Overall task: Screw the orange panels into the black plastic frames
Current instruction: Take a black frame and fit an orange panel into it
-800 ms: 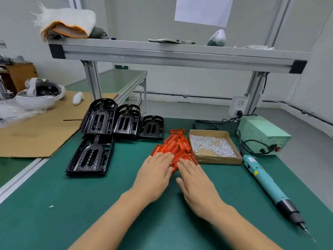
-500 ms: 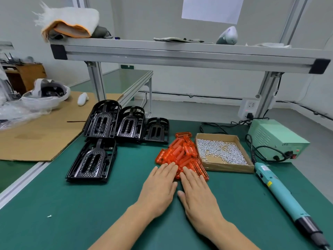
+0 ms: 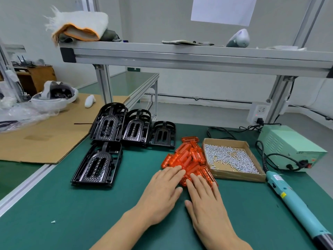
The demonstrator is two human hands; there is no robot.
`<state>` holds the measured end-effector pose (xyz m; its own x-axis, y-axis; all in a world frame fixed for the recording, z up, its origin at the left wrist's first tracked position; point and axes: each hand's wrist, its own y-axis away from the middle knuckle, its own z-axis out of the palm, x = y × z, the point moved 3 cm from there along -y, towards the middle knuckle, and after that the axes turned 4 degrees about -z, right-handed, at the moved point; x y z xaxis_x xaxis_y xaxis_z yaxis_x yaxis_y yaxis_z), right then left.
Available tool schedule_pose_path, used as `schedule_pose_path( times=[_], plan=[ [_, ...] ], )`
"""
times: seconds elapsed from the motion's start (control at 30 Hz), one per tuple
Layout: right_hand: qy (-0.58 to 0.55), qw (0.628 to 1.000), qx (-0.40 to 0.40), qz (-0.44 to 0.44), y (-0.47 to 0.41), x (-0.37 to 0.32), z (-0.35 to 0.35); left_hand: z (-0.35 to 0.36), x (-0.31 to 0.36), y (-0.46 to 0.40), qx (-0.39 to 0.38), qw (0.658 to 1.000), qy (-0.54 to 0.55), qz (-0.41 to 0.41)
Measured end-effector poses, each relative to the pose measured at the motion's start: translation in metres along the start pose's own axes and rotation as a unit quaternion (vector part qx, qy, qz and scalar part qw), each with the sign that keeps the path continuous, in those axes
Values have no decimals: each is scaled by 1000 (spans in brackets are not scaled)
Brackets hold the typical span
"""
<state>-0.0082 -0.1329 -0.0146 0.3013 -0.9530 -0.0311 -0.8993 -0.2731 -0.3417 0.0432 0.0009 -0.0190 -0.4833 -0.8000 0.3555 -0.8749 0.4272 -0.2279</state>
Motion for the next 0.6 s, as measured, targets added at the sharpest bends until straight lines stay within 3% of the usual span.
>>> schedule_pose_path(
  times=[0.1, 0.17, 0.37, 0.5, 0.6],
  plan=[
    [-59, 995, 76, -29, -2, -15, -14, -25, -2, -10, 77, 996, 46, -18],
    [-55, 994, 85, -43, -4, -28, -18, -36, -1, -22, 99, 993, 35, -46],
    [-33, 998, -47, 25, -25, -19, -5, -37, -5, -47, 171, 984, -9, -41],
    [-79, 994, -77, 13, -31, -3, 15, -45, -37, -30, 261, 954, 40, -145],
    [-73, 994, -76, 17, -32, 0, 19, -56, -73, -15, 252, 935, 11, -249]
  ],
)
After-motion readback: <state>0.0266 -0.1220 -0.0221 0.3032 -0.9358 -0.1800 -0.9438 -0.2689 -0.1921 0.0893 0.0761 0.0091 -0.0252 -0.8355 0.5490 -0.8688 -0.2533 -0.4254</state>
